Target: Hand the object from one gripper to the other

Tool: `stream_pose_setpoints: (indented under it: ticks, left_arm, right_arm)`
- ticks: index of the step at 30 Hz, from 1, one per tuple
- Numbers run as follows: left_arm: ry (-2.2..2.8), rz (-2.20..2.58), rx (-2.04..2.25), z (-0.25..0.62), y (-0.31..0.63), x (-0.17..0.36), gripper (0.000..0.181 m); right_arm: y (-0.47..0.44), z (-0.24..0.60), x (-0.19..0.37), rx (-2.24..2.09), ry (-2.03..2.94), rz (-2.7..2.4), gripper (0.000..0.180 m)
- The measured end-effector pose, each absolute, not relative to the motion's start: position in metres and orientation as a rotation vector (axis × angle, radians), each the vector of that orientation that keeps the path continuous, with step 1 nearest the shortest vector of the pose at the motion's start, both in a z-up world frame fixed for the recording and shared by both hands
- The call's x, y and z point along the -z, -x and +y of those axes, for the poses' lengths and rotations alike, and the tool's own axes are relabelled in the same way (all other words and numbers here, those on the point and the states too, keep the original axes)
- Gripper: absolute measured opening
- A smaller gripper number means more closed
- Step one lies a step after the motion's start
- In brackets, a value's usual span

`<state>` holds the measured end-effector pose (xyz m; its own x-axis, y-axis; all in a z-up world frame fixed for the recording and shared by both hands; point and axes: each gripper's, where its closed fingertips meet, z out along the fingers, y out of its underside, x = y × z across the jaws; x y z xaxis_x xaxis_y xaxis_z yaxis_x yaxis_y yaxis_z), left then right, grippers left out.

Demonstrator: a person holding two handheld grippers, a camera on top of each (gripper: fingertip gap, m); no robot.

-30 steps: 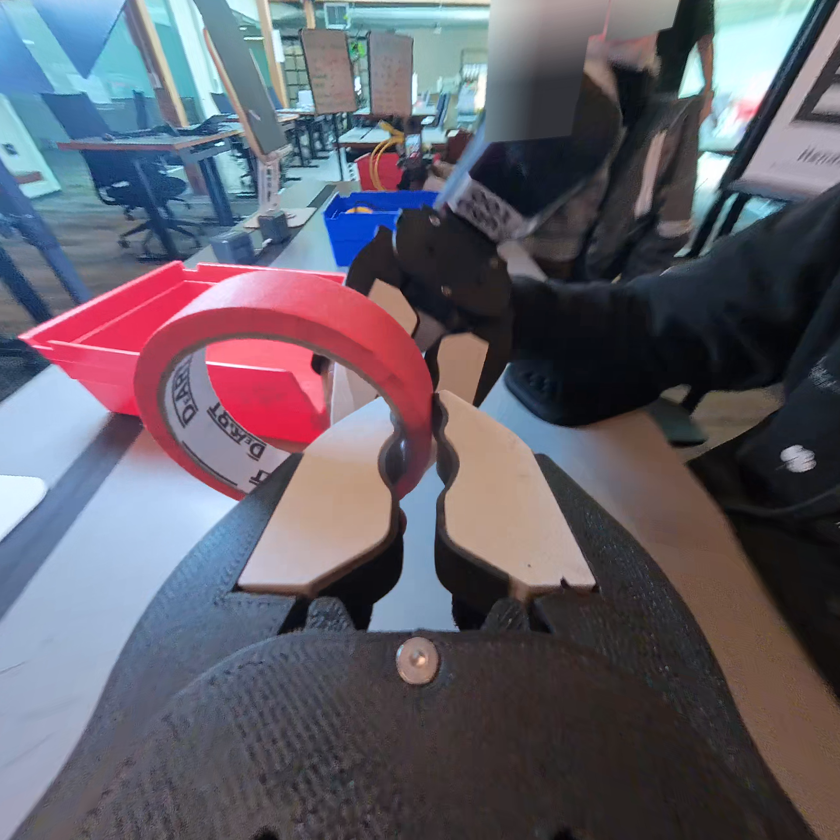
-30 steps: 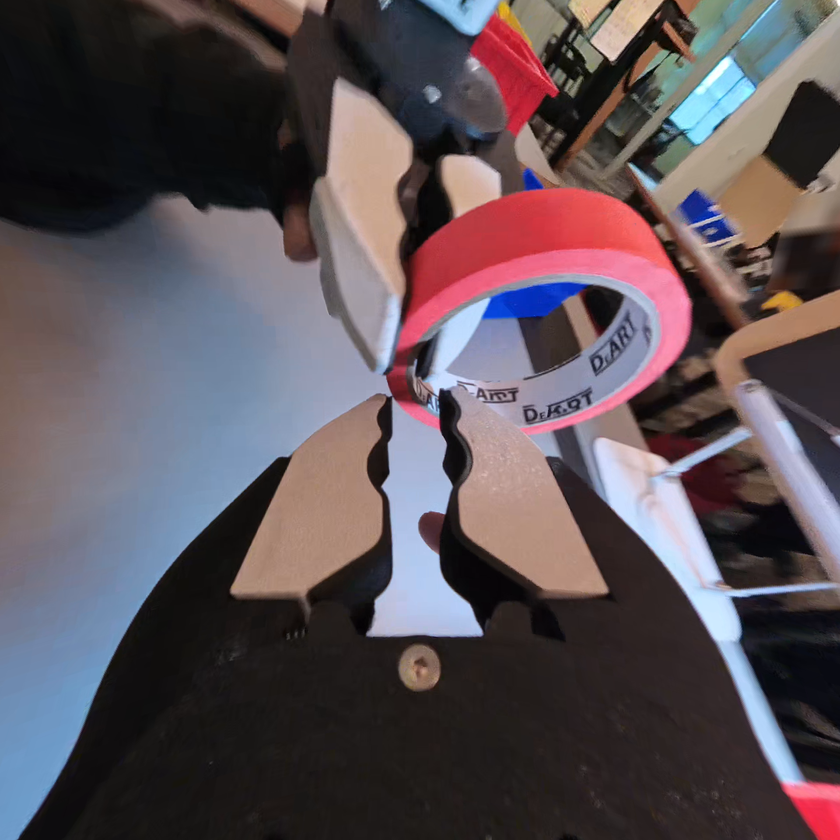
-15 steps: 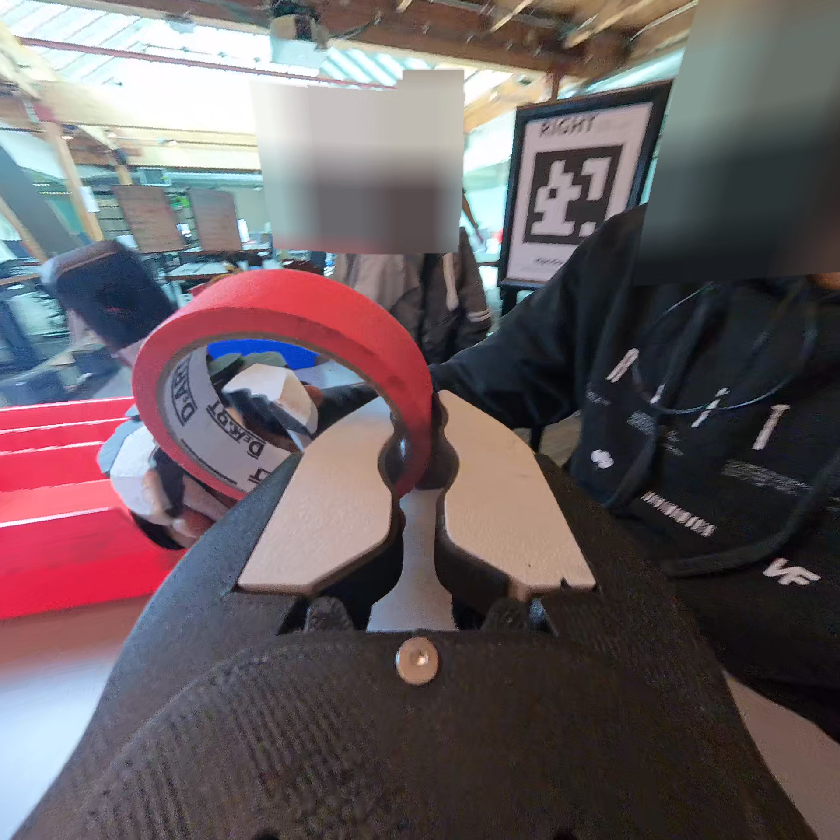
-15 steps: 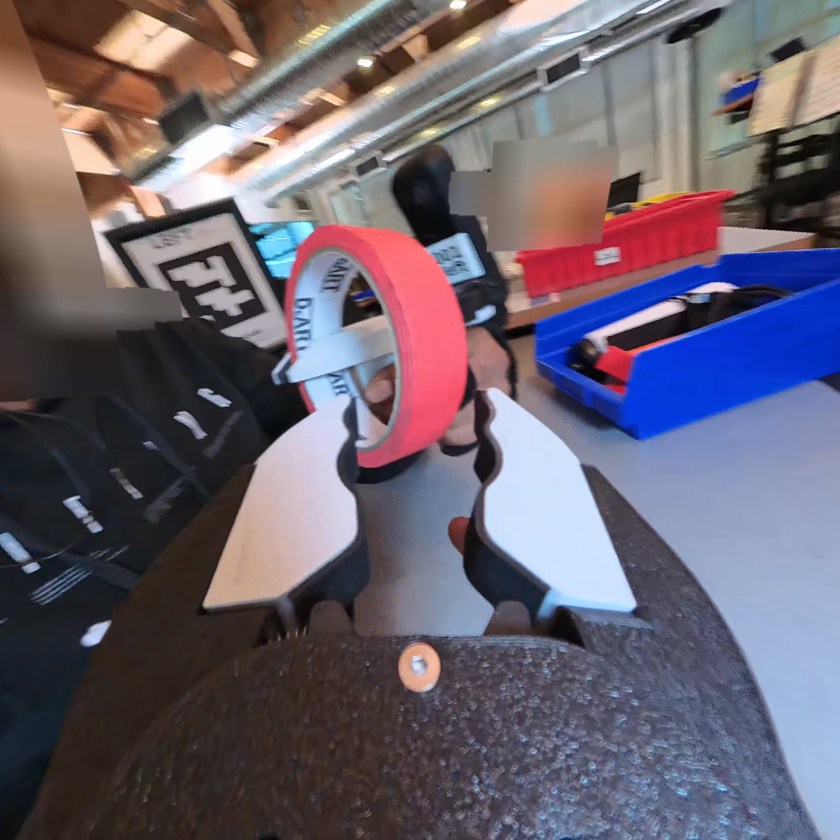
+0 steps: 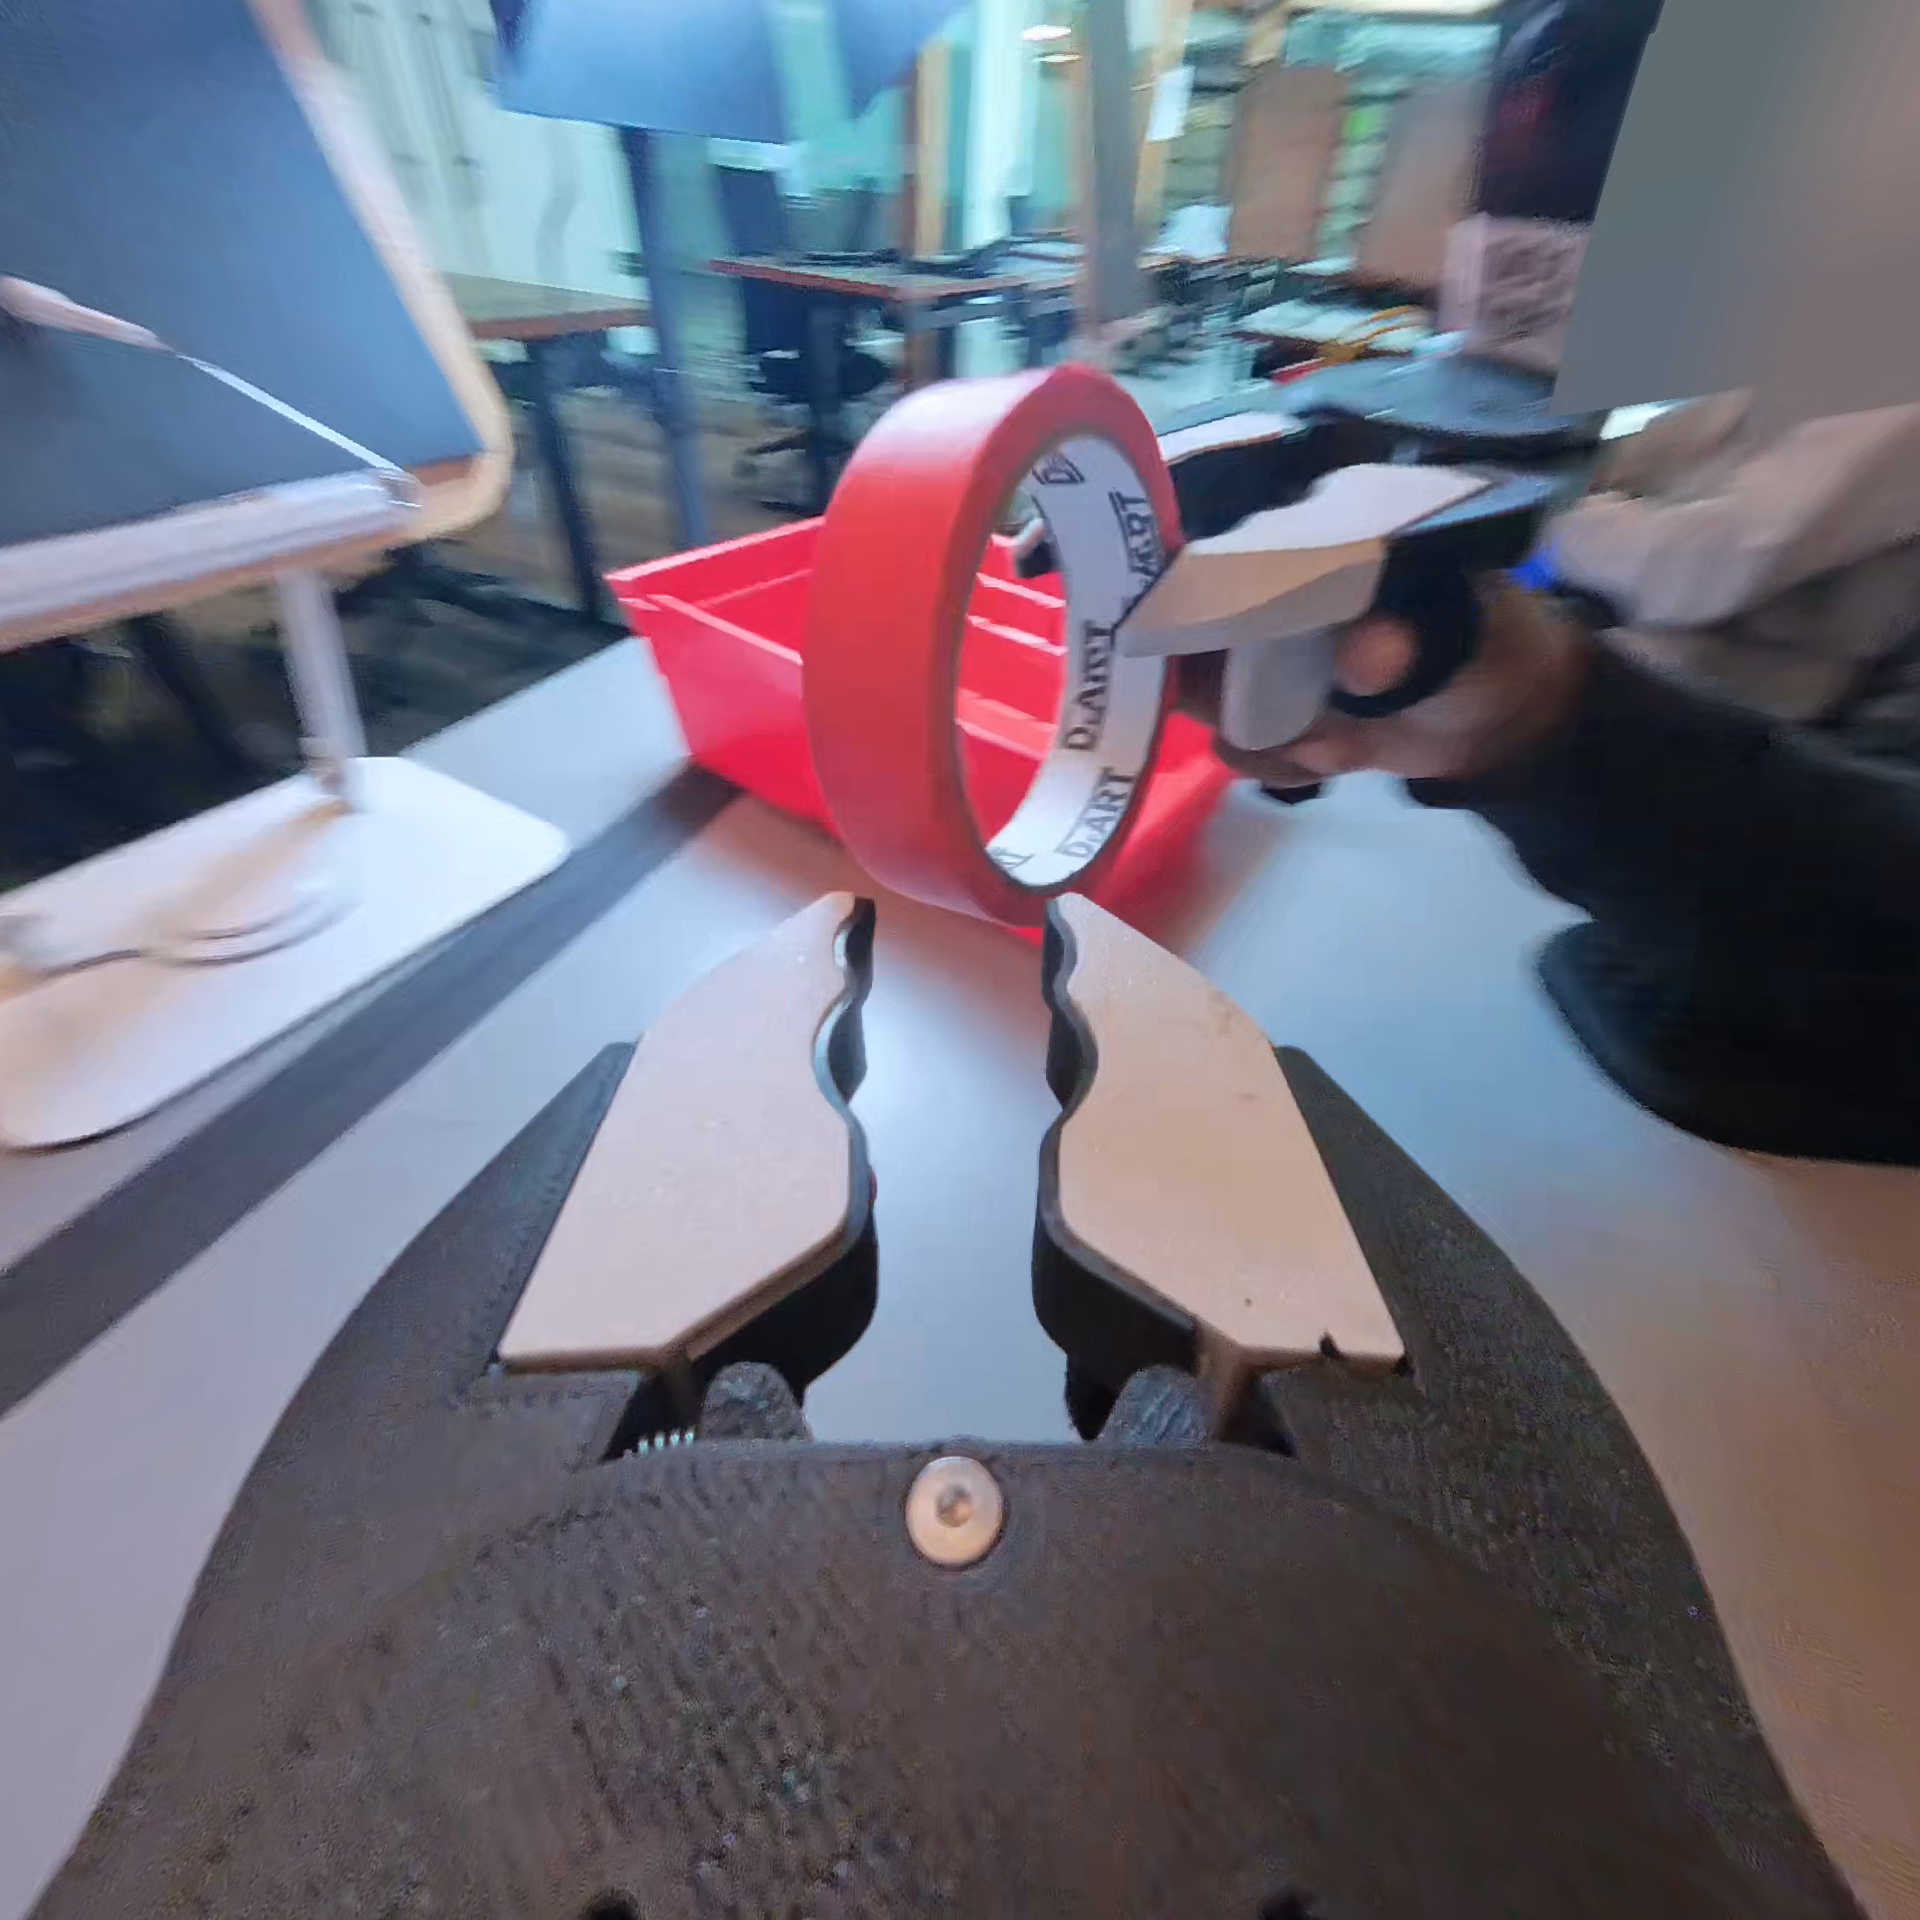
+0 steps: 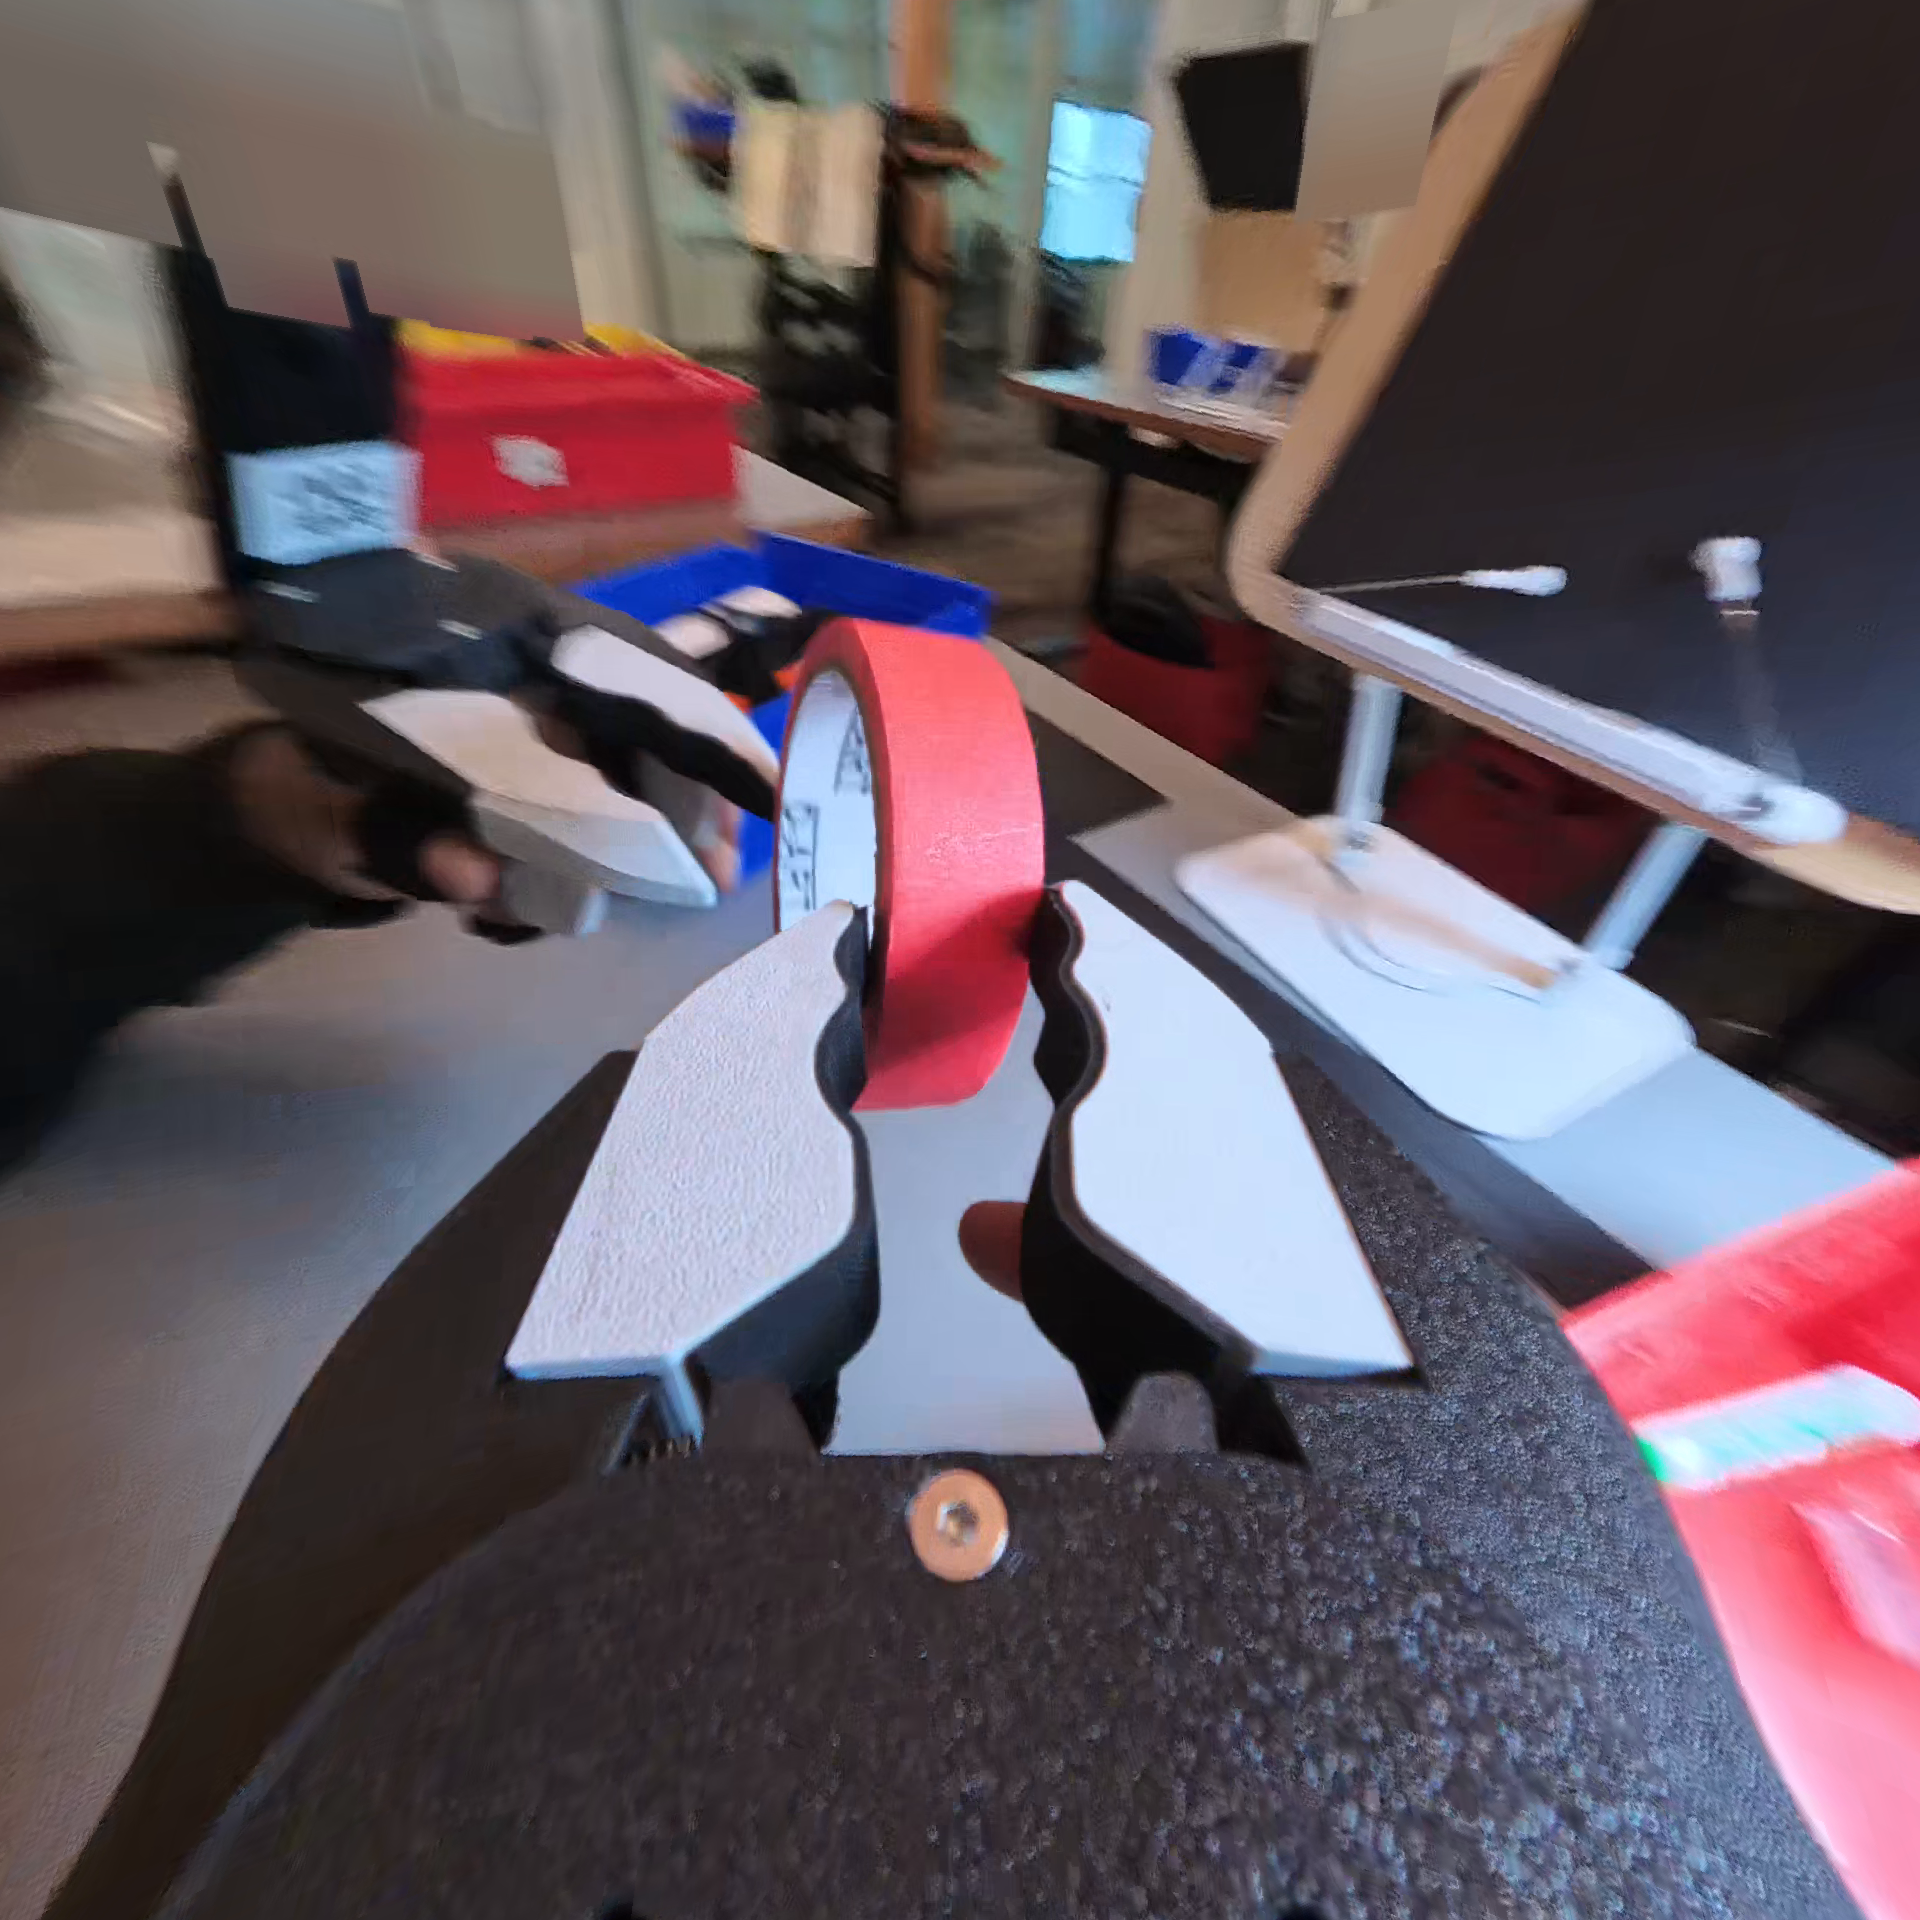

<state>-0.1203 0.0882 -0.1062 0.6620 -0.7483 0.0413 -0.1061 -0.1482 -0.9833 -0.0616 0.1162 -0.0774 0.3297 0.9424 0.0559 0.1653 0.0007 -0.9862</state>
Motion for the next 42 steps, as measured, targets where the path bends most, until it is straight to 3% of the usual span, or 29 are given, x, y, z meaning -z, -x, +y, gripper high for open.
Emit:
stream_pose_setpoints:
  ticks: [9, 12, 14, 17, 26, 32, 39, 42]
  left_arm:
    - [1.623, 0.742, 0.197, 0.102, 0.132, 0.109, 0.039]
    - [1.581, 0.820, 0.036, 0.104, 0.131, 0.114, 0.031]
    - [1.522, 0.878, -0.092, 0.103, 0.133, 0.114, 0.014]
    - [1.447, 0.885, -0.108, 0.100, 0.134, 0.105, 0.012]
    - [1.350, 0.707, 0.505, 0.082, 0.141, 0.071, 0.009]
    - [1.080, 0.703, 0.914, 0.039, 0.132, 0.026, 0.010]
    - [0.912, 0.846, 1.101, -0.006, 0.110, 0.006, 0.010]
    - [0.852, 0.889, 1.141, -0.021, 0.106, -0.002, 0.010]
  right_arm:
    - [0.085, 0.103, 0.092, -0.294, 1.362, -1.192, 0.029]
    - [0.096, 0.089, 0.093, -0.199, 1.283, -1.256, 0.029]
    - [0.102, 0.079, 0.091, -0.165, 1.234, -1.277, 0.030]
    - [0.105, 0.069, 0.083, -0.161, 1.158, -1.300, 0.030]
    - [0.092, 0.030, 0.061, -0.994, 1.228, -1.401, 0.057]
    - [0.082, 0.043, 0.062, -1.599, 1.326, -1.194, 0.051]
    - [0.098, -0.038, 0.052, -2.137, 1.122, -1.327, 0.055]
    - [0.094, -0.064, 0.038, -2.299, 0.987, -1.343, 0.047]
